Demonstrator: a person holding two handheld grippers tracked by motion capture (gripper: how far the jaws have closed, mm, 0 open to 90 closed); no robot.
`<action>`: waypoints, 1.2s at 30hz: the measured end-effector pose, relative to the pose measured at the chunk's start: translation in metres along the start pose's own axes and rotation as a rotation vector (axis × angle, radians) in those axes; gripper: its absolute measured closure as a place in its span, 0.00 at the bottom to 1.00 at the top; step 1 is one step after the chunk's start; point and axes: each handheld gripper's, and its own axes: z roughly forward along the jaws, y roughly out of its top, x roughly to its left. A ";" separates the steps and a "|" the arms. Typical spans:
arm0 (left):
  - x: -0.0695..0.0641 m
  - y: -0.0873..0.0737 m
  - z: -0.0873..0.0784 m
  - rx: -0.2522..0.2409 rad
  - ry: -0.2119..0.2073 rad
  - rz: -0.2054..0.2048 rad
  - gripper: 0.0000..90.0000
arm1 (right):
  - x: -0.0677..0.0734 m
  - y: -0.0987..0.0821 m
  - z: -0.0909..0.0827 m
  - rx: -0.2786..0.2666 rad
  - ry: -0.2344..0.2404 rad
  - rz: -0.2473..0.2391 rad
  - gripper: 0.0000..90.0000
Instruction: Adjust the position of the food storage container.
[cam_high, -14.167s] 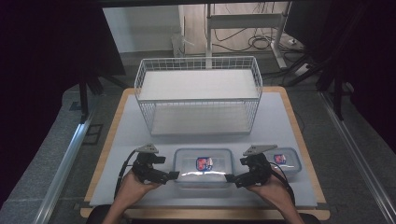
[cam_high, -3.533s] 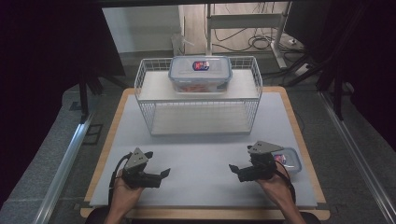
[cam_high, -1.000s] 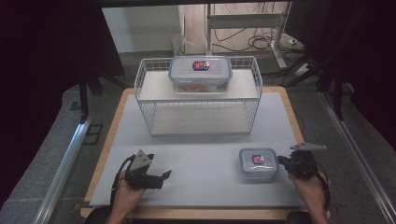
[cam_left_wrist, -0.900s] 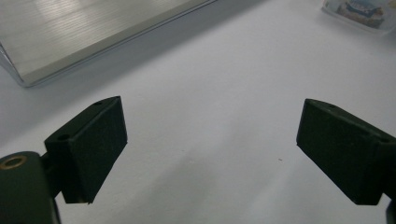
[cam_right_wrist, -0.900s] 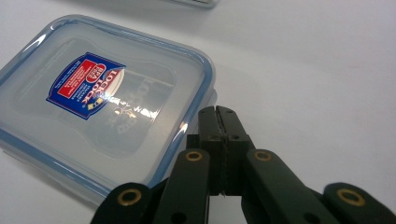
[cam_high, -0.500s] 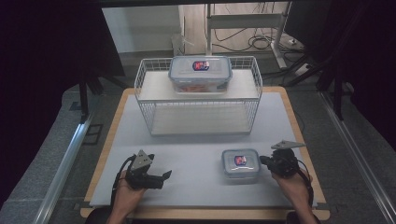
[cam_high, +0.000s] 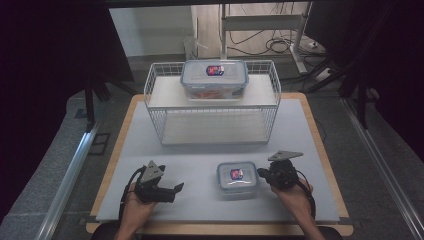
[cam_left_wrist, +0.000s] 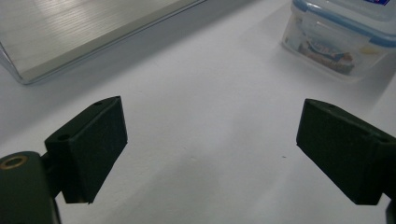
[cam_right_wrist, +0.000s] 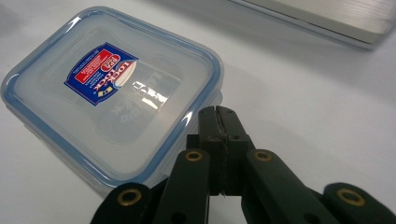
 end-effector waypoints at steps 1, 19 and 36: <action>0.000 0.000 0.000 0.000 0.000 0.000 0.09 | 0.002 0.001 0.001 0.002 0.006 -0.002 1.00; 0.000 0.000 0.000 0.004 0.003 0.003 0.09 | 0.036 -0.001 0.005 0.015 0.100 -0.046 1.00; 0.004 -0.001 -0.002 0.002 -0.011 -0.008 0.10 | 0.038 -0.007 0.000 0.010 0.116 -0.092 0.90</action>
